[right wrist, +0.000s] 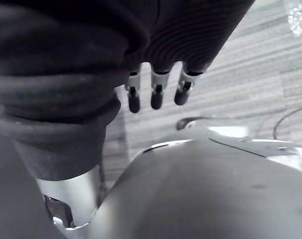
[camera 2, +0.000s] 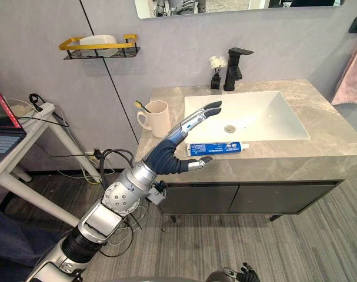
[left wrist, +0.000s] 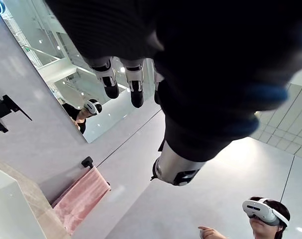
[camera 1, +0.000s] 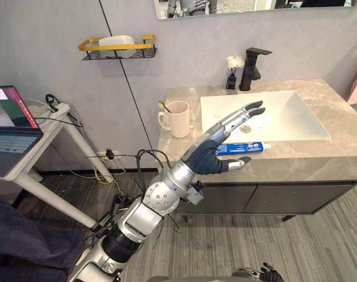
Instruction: Organize washtable
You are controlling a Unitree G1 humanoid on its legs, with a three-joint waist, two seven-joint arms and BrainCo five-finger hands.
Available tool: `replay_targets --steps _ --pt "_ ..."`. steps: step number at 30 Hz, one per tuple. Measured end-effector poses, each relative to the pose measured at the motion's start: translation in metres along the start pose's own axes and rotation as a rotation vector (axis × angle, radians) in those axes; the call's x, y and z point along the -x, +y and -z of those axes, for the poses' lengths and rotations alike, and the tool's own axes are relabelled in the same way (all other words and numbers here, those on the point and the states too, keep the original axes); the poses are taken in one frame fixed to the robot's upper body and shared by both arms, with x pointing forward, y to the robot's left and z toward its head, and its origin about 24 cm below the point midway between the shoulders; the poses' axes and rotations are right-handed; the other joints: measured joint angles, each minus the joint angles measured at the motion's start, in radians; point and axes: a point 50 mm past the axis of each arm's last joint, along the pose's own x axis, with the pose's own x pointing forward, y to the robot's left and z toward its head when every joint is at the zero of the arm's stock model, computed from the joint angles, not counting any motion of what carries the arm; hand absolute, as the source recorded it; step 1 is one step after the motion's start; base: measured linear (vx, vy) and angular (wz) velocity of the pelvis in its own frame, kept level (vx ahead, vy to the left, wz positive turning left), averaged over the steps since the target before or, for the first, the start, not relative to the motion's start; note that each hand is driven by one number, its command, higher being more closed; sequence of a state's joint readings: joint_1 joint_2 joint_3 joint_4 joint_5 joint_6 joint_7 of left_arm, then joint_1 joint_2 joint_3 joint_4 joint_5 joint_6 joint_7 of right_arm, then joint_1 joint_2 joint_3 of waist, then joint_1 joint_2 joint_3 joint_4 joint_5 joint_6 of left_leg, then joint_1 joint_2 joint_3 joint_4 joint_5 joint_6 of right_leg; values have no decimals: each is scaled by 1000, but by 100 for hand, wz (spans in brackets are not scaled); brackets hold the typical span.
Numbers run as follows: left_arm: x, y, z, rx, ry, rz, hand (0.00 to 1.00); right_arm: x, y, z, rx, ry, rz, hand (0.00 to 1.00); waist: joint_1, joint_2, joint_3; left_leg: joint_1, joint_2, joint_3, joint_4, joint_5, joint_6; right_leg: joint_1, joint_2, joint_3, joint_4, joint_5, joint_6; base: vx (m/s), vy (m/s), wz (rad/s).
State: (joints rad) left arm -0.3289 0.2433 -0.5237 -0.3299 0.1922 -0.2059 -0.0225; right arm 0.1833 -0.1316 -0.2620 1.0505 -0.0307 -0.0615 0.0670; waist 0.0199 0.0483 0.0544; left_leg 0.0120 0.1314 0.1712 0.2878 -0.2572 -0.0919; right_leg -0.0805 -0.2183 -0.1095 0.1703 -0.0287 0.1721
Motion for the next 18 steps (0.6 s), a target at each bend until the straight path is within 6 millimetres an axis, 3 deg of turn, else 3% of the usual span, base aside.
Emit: replay_targets --steps 2,4,6,8,12,16,18 --pt "2 0 9 4 43 -8 0 2 2 7 -11 13 -5 0 -9 3 -2 -3 31 -30 15 -8 -16 5 32 -25 22 -25 -40 25 -88 15" --pt "1 -4 17 25 77 -13 0 5 -1 16 -11 36 1 0 -10 -21 3 -26 76 -66 65 -13 -28 -16 77 -55 103 -78 -60 107 -188 33" --pt "2 -6 21 23 101 -9 0 5 -5 19 -15 47 15 0 -9 -23 8 -36 88 -93 83 2 -33 -30 84 -61 144 -104 -75 125 -161 14" --pt "2 -7 25 23 127 -11 0 7 -21 21 -20 56 59 0 -11 -7 17 -45 71 -120 94 53 -32 -27 78 -59 150 -114 -84 76 -147 3" --pt "-1 -11 33 31 159 -10 0 10 -27 25 -44 63 85 0 -20 7 24 -54 33 -141 91 135 -26 -8 47 -58 130 -115 -85 16 -78 8" --pt "-2 -13 43 -27 199 13 0 7 -25 19 -58 48 82 0 -37 16 24 -28 48 -138 17 139 -27 -13 64 -52 99 -103 -89 -60 -8 -7" --pt "-5 -12 48 -77 213 26 0 7 -22 18 -61 43 76 0 -36 19 23 -7 60 -112 -47 139 -27 -13 81 -40 47 -66 -86 -71 57 -26"
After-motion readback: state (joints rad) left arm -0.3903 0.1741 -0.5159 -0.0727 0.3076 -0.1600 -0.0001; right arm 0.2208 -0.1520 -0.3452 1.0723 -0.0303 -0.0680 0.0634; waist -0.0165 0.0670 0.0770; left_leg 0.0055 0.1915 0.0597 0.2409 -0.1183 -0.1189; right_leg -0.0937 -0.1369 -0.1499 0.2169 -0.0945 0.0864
